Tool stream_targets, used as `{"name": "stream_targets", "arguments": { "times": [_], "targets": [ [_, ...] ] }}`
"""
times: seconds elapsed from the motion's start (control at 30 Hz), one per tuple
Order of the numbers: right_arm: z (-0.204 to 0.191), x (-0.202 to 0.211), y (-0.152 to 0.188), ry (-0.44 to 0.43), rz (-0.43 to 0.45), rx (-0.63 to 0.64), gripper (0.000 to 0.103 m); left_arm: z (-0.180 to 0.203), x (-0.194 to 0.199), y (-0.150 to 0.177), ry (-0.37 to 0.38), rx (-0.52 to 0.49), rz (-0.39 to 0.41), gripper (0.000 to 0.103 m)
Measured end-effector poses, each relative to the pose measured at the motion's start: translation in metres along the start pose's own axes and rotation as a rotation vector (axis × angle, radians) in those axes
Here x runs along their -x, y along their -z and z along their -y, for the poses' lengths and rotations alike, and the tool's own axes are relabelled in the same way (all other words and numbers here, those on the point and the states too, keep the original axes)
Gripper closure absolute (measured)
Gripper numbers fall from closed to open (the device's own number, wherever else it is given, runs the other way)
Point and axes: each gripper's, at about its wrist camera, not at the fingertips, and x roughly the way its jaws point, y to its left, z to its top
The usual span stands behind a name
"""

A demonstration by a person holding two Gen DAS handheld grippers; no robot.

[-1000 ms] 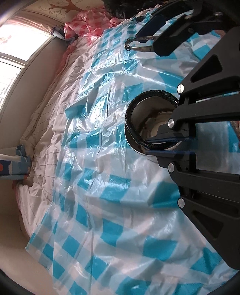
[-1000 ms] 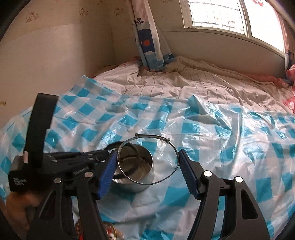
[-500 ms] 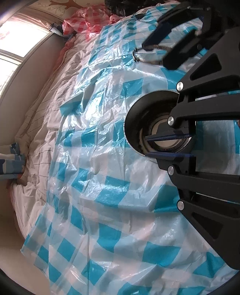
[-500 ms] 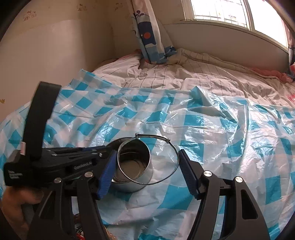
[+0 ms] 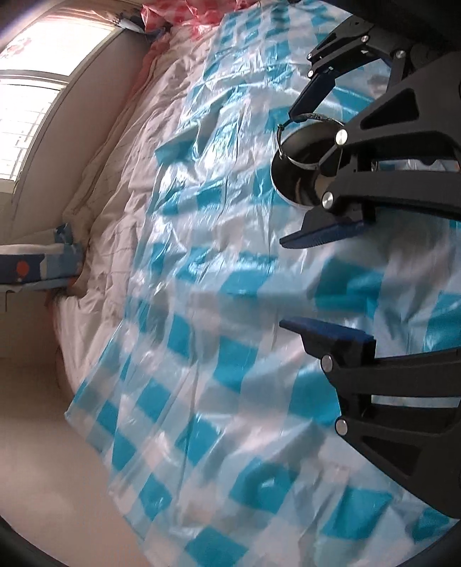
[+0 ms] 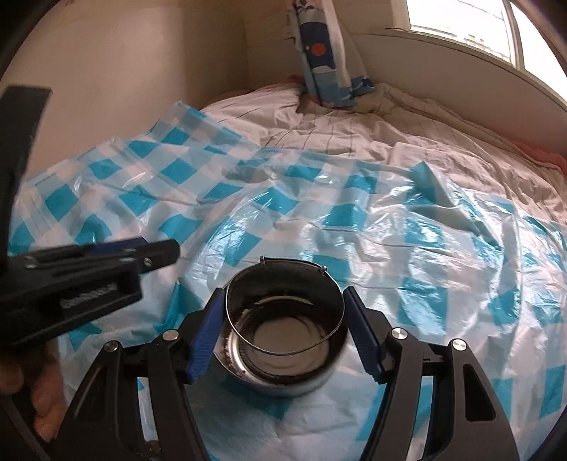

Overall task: Organize jewelry
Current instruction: 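Lower both bangles into the silver tin and open both grippers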

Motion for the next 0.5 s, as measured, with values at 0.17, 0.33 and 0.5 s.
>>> {"name": "stream_targets", "arguments": {
  "times": [0.17, 0.33, 0.5],
  "targets": [
    [-0.006, -0.014, 0.005, 0.013, -0.039, 0.023, 0.032, -0.005, 0.005, -0.001, -0.018, -0.012, 0.011, 0.060],
    [-0.005, -0.013, 0.006, 0.025, -0.029, 0.022, 0.030, 0.000, 0.009, 0.001, -0.038, -0.047, 0.024, 0.058],
    [-0.006, -0.011, 0.007, 0.026, -0.026, 0.024, 0.027, 0.008, 0.010, 0.003, -0.050, -0.078, 0.032, 0.058]
  ]
}}
